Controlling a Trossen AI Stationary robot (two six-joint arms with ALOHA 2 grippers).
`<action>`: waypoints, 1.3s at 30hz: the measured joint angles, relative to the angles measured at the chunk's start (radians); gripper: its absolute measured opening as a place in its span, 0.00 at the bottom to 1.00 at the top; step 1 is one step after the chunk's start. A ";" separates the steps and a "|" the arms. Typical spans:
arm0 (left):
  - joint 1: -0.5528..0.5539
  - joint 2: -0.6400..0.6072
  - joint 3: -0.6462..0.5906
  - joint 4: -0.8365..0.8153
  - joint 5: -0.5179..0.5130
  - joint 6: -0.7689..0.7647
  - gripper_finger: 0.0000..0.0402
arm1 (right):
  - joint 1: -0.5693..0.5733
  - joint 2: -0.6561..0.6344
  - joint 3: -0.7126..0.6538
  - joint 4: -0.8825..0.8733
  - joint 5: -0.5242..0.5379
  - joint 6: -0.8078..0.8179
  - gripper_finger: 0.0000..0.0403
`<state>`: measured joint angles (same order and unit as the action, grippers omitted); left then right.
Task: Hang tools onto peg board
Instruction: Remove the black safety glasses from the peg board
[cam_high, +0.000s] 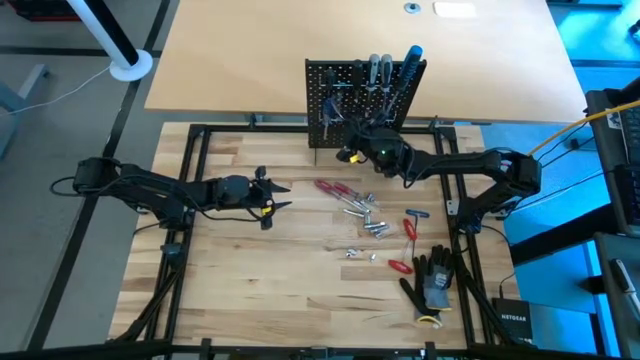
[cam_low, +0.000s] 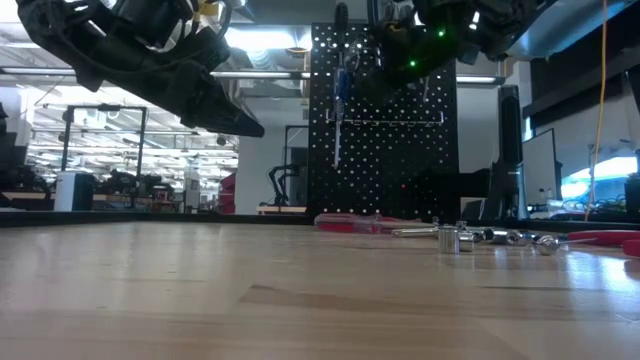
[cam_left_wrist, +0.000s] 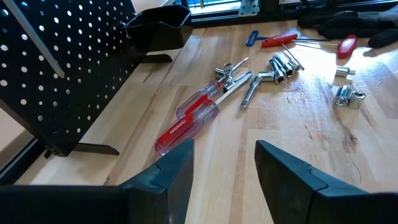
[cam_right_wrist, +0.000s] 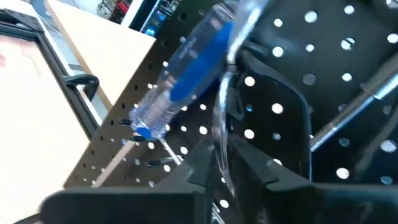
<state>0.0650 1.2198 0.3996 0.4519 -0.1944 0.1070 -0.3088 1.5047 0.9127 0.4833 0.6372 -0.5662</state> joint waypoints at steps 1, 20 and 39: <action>0.000 0.000 0.000 0.000 0.000 0.002 0.40 | 0.001 0.000 0.000 0.000 -0.004 0.000 0.07; 0.000 0.000 0.000 -0.001 0.000 0.005 0.40 | 0.066 -0.010 0.000 0.076 -0.025 -0.045 0.02; -0.001 0.000 0.000 -0.025 0.000 -0.023 0.40 | 0.386 -0.109 0.107 -0.407 -0.137 0.205 0.02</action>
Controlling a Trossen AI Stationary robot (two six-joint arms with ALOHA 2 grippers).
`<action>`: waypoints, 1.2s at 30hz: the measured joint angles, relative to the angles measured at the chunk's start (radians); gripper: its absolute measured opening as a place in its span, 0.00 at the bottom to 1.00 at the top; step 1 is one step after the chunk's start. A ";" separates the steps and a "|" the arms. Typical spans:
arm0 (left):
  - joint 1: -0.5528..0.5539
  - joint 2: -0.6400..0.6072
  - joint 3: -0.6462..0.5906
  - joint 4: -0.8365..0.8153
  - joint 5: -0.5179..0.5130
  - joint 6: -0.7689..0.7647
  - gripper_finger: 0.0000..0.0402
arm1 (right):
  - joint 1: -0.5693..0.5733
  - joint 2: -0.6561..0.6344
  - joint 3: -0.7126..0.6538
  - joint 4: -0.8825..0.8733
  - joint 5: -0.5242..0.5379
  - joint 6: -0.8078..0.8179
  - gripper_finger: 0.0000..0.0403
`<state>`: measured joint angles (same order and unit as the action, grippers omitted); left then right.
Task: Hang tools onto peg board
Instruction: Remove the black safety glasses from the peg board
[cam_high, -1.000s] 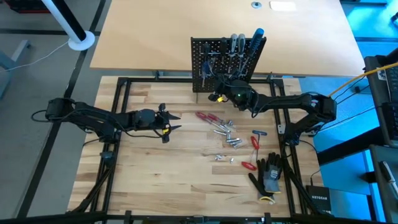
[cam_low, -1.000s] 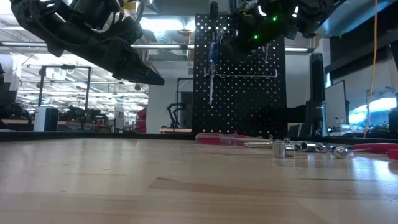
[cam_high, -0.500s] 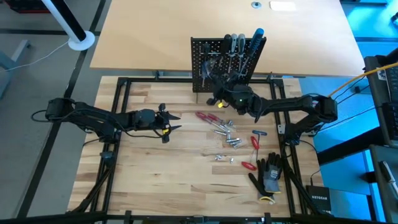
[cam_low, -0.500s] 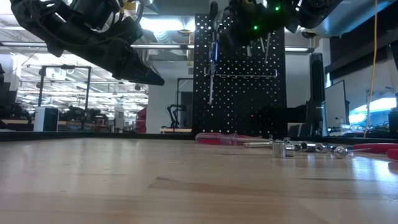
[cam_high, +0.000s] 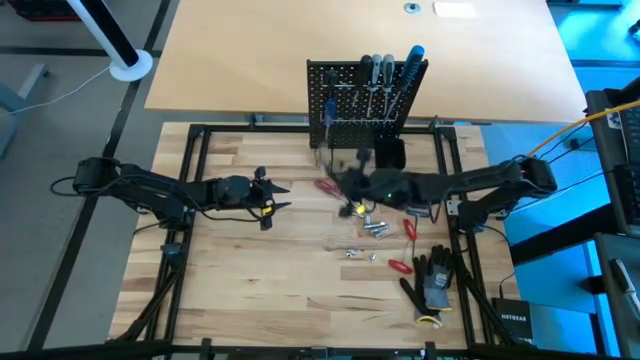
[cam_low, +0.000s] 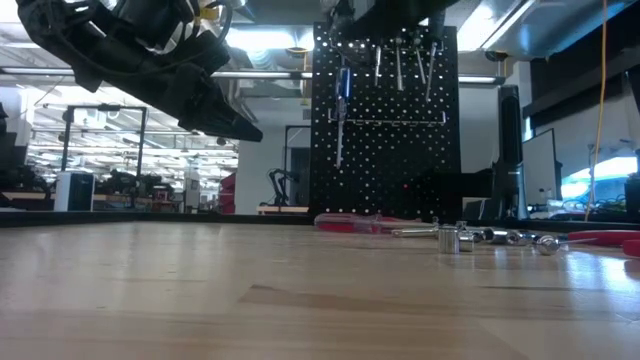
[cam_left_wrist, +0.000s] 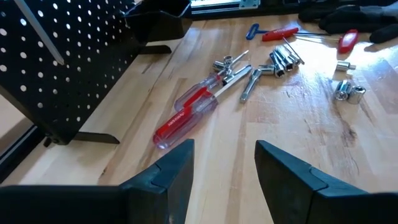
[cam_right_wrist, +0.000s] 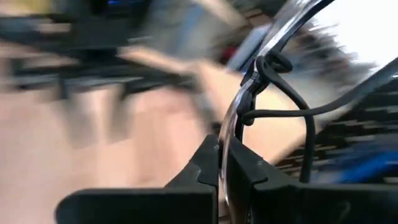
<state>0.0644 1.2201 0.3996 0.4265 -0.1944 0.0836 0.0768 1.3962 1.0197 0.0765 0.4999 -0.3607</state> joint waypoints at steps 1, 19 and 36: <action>-0.001 0.000 0.000 0.001 0.000 -0.002 0.40 | 0.016 -0.005 0.008 -0.069 -0.053 0.060 0.02; -0.001 0.000 0.000 -0.067 0.000 -0.006 0.40 | 0.002 0.360 0.017 -0.163 -0.721 0.528 0.02; -0.001 0.000 0.000 -0.079 0.000 -0.035 0.40 | -0.025 0.450 0.017 -0.128 -0.700 0.596 0.15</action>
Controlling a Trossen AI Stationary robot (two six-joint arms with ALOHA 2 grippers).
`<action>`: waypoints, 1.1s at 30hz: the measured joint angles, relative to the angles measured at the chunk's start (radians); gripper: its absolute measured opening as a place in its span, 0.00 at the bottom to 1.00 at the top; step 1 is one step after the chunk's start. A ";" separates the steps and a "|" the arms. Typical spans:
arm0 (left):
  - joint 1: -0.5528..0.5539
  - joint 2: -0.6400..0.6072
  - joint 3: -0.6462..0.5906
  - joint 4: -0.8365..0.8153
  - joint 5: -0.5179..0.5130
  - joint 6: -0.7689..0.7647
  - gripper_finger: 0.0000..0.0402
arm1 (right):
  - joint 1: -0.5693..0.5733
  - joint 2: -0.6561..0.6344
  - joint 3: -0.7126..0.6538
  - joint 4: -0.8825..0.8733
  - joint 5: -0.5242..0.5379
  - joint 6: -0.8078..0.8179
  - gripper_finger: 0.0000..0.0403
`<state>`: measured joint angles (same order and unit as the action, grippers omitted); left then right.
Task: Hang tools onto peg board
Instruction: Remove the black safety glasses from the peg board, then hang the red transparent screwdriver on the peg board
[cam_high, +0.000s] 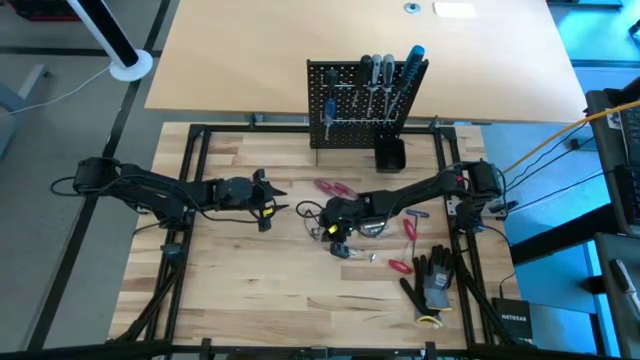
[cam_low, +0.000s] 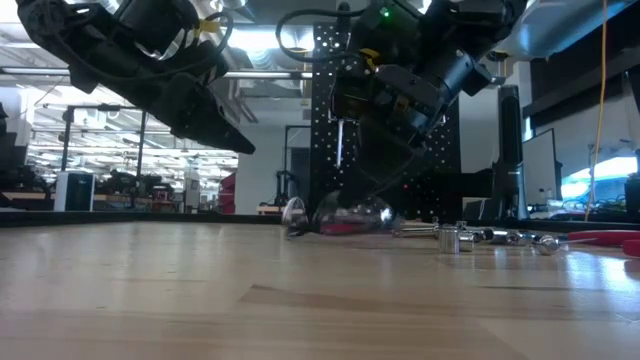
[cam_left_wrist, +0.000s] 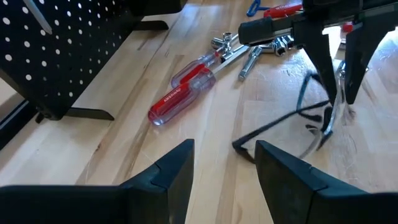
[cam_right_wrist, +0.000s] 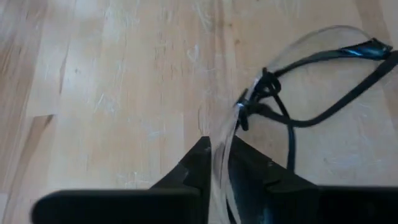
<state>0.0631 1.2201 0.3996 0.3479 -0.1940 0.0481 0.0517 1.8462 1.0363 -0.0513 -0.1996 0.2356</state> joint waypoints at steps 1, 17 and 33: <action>0.000 0.000 0.000 0.000 0.000 0.000 0.40 | 0.000 0.000 0.000 0.000 0.002 0.001 0.17; 0.000 0.000 0.000 -0.002 0.000 -0.004 0.40 | -0.027 -0.237 0.059 -0.368 -0.019 0.022 0.41; 0.000 0.000 0.000 -0.002 0.000 -0.012 0.40 | -0.141 -0.249 -0.018 -0.441 0.347 -0.007 0.53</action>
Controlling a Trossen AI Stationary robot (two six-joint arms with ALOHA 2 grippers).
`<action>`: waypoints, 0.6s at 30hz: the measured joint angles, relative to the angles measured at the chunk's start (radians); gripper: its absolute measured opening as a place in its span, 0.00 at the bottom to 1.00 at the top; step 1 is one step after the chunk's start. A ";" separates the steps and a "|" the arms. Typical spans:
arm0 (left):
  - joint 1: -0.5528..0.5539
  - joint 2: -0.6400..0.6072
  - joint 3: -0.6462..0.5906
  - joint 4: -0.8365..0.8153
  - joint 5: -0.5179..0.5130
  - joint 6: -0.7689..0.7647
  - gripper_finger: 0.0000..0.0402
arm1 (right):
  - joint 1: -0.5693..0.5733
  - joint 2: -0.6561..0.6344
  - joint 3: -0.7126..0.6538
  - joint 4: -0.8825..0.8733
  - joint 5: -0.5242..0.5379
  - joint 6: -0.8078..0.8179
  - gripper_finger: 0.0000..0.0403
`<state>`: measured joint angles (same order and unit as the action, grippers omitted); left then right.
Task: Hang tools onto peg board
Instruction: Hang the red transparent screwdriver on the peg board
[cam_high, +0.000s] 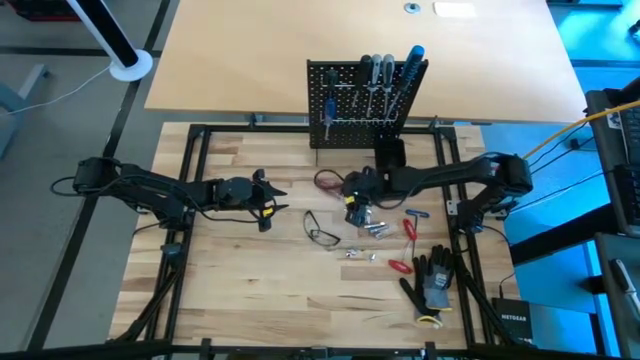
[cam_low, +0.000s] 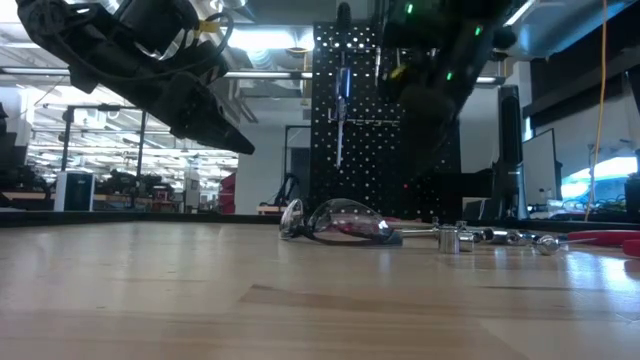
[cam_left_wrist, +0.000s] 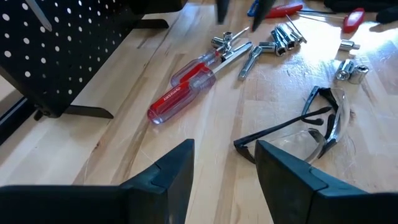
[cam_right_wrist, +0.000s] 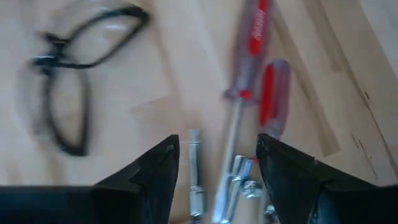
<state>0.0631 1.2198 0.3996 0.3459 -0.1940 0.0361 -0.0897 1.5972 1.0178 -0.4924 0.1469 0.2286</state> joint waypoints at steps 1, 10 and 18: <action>0.000 0.000 0.000 0.002 0.000 0.000 0.40 | -0.013 0.009 -0.011 0.025 -0.002 -0.001 0.52; 0.000 0.000 0.000 0.002 0.000 0.001 0.40 | -0.049 0.132 -0.046 0.151 -0.071 -0.036 0.42; 0.000 0.000 0.000 0.002 0.000 0.001 0.40 | -0.049 0.198 -0.046 0.151 -0.006 -0.050 0.33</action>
<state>0.0634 1.2198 0.4000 0.3481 -0.1940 0.0372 -0.1387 1.7950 0.9714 -0.3411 0.1411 0.1787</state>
